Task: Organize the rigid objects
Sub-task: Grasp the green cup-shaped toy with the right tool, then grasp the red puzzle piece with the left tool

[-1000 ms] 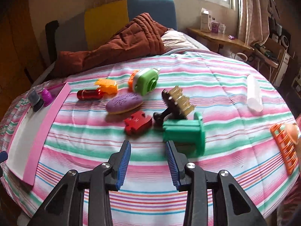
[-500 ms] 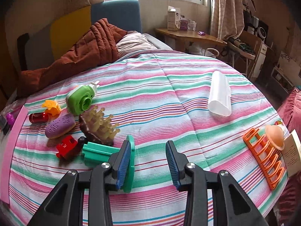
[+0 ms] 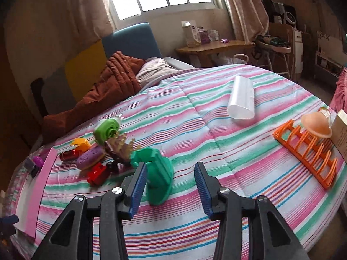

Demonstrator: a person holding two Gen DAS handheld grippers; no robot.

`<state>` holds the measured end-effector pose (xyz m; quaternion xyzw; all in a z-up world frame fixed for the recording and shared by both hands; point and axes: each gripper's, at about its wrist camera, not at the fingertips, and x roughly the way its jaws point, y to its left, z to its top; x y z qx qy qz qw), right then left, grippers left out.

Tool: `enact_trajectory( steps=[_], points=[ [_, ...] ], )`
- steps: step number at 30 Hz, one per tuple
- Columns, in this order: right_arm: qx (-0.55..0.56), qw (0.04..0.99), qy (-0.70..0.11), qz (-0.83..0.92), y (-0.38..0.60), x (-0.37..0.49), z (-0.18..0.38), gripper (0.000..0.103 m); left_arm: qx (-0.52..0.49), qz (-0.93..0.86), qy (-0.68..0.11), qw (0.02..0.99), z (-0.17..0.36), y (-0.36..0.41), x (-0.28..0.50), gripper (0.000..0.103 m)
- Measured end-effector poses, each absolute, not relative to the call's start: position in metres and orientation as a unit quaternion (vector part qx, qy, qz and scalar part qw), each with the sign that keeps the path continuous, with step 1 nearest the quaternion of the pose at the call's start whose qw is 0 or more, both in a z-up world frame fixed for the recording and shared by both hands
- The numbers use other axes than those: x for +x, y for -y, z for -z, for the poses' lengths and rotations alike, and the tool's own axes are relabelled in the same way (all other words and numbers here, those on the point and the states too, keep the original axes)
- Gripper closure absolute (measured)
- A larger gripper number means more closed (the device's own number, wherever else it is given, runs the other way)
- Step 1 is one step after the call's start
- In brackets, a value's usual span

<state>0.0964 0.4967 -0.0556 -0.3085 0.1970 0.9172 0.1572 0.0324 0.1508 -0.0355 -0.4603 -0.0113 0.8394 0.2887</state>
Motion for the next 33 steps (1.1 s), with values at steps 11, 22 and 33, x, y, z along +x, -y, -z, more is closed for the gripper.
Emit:
enact_trajectory(
  steps=[11,22,33],
  points=[
    [-0.342,0.157,-0.147,-0.915,-0.485,0.045,0.078,0.068,-0.461,-0.836,-0.011,0.299,0.03,-0.181,0.03,0.002],
    [-0.317,0.165,-0.16,-0.92,-0.488,0.055,0.083,0.068,-0.45,-0.831,-0.045,0.323,0.046,-0.265,-0.002,0.002],
    [-0.314,0.168,-0.16,-0.921,-0.489,0.054,0.088,0.068,-0.461,-0.812,-0.092,0.346,0.087,-0.346,-0.058,0.009]
  ],
)
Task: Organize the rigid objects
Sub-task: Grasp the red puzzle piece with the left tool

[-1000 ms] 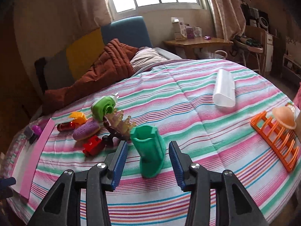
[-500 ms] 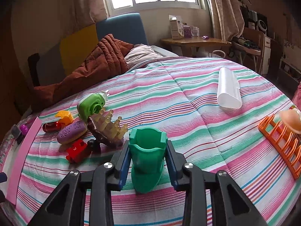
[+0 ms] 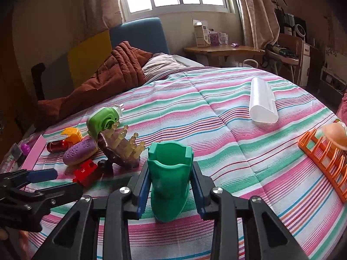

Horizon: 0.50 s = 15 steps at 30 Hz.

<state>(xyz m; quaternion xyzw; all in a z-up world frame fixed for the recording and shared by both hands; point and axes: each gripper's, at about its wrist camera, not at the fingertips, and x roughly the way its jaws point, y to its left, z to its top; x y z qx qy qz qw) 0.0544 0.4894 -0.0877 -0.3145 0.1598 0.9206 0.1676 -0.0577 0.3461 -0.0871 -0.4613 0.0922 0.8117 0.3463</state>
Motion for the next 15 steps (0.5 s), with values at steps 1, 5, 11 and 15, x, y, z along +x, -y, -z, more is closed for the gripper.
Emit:
enact_trajectory(
  steps=[1,5,11,15],
  points=[
    [-0.315,0.167,-0.162,-0.92,-0.49,0.054,0.089,0.068,-0.463,-0.809,-0.093,0.35,0.09,-0.349,-0.061,0.015],
    [-0.315,0.165,-0.17,-0.919,-0.492,0.054,0.091,0.068,-0.452,-0.807,-0.104,0.366,0.093,-0.36,-0.065,0.033],
    [-0.314,0.165,-0.176,-0.918,-0.494,0.055,0.092,0.068,-0.426,-0.813,-0.132,0.375,0.098,-0.356,-0.055,0.07],
    [-0.314,0.165,-0.175,-0.918,-0.494,0.055,0.092,0.068,-0.432,-0.81,-0.111,0.38,0.097,-0.342,-0.054,0.07]
  ],
)
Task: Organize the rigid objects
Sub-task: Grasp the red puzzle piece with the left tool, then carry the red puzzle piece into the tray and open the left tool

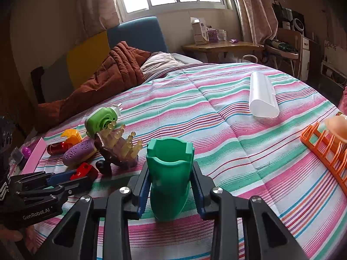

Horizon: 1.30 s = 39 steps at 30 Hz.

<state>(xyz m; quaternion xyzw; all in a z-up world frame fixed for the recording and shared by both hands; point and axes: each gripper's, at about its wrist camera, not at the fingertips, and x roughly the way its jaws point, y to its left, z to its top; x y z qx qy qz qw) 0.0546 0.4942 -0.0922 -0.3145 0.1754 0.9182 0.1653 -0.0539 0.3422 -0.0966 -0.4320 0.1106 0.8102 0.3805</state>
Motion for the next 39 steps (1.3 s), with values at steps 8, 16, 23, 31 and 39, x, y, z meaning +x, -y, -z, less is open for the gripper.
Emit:
enact_trajectory(
  steps=[8,16,23,31,39],
  points=[
    [-0.315,0.168,-0.172,-0.918,-0.494,0.055,0.092,0.068,-0.434,-0.815,-0.097,0.372,0.093,-0.31,-0.035,0.071],
    [-0.318,0.174,-0.163,-0.917,-0.492,0.054,0.091,0.068,-0.449,-0.814,-0.051,0.365,0.088,-0.272,-0.019,0.071],
    [-0.32,0.178,-0.159,-0.917,-0.491,0.055,0.09,0.068,-0.442,-0.817,-0.008,0.371,0.068,-0.241,-0.006,0.071],
    [-0.319,0.193,-0.149,-0.916,-0.487,0.057,0.088,0.068,-0.419,-0.84,0.016,0.346,0.04,-0.189,-0.009,0.071],
    [-0.313,0.194,-0.13,-0.921,-0.479,0.058,0.084,0.068,-0.411,-0.86,0.043,0.299,0.036,-0.128,-0.03,0.071]
  ],
)
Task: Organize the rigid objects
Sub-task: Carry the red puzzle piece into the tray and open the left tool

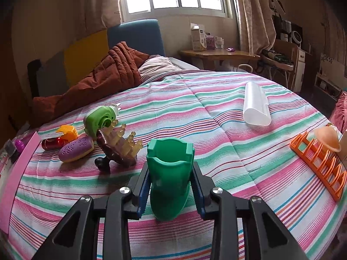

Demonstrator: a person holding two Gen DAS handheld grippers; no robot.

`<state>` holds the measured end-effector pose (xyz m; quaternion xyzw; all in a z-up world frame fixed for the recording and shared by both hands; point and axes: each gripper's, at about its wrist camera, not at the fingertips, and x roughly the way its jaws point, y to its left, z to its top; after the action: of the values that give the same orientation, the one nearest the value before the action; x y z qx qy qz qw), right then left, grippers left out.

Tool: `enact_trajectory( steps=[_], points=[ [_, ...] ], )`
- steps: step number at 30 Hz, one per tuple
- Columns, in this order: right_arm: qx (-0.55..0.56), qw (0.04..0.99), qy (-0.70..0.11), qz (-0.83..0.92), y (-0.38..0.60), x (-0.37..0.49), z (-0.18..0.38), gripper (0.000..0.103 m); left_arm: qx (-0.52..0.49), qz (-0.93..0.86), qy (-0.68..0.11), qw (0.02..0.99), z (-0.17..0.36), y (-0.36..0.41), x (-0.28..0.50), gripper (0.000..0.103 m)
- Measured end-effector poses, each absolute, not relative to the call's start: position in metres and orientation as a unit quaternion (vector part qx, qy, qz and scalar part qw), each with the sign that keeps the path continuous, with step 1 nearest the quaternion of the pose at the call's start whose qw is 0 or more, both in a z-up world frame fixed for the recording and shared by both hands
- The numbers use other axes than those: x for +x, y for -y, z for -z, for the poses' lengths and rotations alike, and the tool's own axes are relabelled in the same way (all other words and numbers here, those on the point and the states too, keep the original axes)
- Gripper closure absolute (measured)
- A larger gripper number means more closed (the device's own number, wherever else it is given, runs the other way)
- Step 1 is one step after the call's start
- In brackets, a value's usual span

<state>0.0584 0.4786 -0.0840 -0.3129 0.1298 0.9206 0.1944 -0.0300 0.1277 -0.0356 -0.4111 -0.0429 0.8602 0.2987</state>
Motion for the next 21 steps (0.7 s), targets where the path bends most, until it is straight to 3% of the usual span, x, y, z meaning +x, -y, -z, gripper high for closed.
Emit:
enact_trajectory(
  steps=[12,21],
  points=[
    [-0.33,0.2,-0.102,-0.917,-0.467,0.054,0.086,0.068,-0.467,-0.872,0.052,0.139,0.063,-0.045,-0.124,0.071],
    [-0.323,0.211,-0.106,-0.917,-0.46,0.06,0.079,0.068,-0.481,-0.871,0.047,0.093,0.074,-0.03,-0.16,0.071]
  ],
)
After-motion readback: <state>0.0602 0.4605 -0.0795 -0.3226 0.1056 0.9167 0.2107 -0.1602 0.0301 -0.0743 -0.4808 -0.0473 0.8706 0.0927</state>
